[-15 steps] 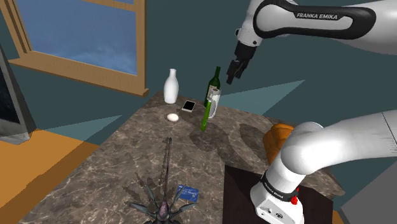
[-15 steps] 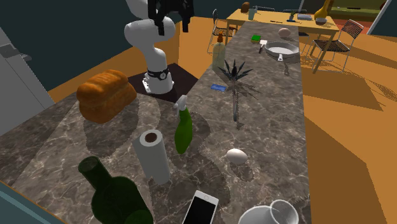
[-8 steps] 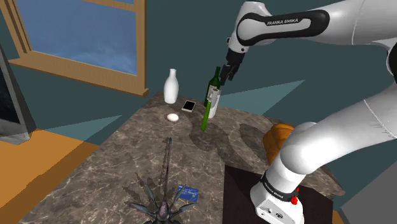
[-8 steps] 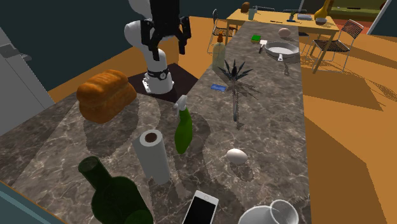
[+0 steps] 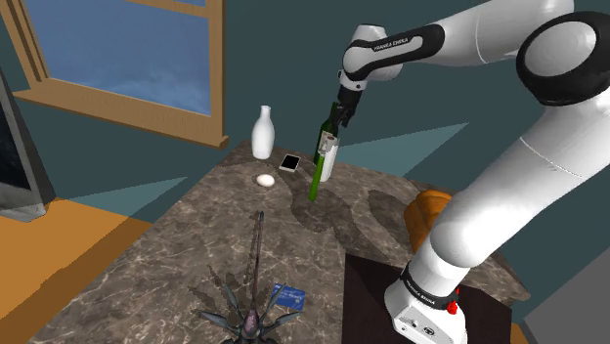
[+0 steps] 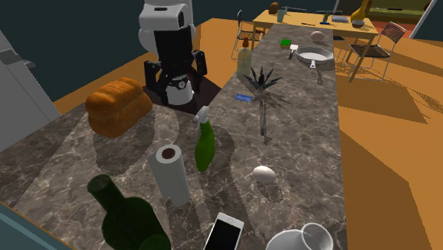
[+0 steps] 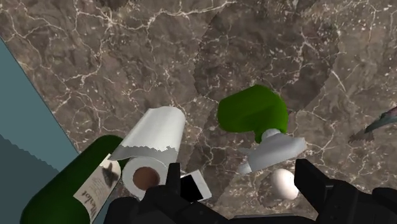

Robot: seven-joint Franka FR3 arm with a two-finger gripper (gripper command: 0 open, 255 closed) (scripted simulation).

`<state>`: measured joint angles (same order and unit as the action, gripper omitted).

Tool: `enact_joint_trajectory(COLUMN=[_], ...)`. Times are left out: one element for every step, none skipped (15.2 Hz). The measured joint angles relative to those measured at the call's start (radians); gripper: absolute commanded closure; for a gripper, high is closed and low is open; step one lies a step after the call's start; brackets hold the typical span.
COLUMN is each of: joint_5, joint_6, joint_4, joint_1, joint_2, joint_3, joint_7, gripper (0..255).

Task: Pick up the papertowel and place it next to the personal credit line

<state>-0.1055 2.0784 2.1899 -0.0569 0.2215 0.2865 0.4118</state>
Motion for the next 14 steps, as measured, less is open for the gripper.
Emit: enact_joint_trajectory(joint_5=[0.009, 0.02, 0.036, 0.051, 0.07, 0.089, 0.108, 0.126, 0.143, 0.159, 0.167, 0.174, 0.178, 0.183], joint_6=[0.019, 0.027, 0.033, 0.042, 0.045, 0.052, 0.06, 0.062, 0.069, 0.068, 0.075, 0.083, 0.096, 0.106], joint_4=[-0.01, -0.032, -0.066, -0.091, -0.133, -0.165, -0.196, -0.229, -0.257, -0.288, -0.296, -0.301, -0.297, -0.296], joint_1=[-0.004, -0.005, -0.006, -0.009, -0.012, -0.017, -0.024, -0.032, -0.039, -0.046, -0.052, -0.056, -0.057, -0.059], joint_2=[-0.031, -0.065, -0.108, -0.146, -0.194, -0.239, -0.283, -0.323, -0.363, -0.398, -0.416, -0.43, -0.44, -0.45], joint_3=[0.014, 0.022, 0.032, 0.04, 0.048, 0.054, 0.06, 0.064, 0.067, 0.067, 0.067, 0.068, 0.066, 0.066], joint_7=[0.022, 0.038, 0.058, 0.078, 0.1, 0.12, 0.143, 0.163, 0.181, 0.194, 0.206, 0.213, 0.215, 0.219], gripper=[0, 0, 0, 0, 0, 0, 0, 0, 0, 0, 0, 0, 0, 0])
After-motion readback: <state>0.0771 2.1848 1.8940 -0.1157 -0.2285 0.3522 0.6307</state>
